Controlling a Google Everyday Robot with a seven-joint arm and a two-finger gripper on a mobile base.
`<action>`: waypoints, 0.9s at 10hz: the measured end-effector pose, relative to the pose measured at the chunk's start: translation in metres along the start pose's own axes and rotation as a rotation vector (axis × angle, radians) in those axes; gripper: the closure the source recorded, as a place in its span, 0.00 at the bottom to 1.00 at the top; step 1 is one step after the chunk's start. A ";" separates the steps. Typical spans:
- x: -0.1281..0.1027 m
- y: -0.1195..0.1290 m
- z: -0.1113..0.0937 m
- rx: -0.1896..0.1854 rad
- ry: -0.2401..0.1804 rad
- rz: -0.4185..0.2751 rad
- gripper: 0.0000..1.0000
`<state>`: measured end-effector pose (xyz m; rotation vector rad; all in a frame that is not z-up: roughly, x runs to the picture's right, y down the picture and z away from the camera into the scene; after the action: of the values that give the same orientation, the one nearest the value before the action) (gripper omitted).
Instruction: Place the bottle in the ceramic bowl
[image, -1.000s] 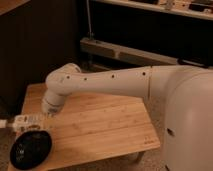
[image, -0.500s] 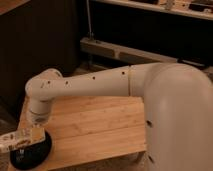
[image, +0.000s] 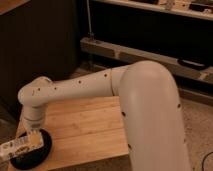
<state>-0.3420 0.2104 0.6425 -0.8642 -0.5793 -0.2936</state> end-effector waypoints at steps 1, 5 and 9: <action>0.002 -0.005 0.005 0.003 0.015 0.027 1.00; 0.003 -0.019 0.023 0.017 0.055 0.106 1.00; 0.010 -0.025 0.041 0.022 0.106 0.157 0.77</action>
<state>-0.3601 0.2265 0.6852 -0.8626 -0.4127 -0.1885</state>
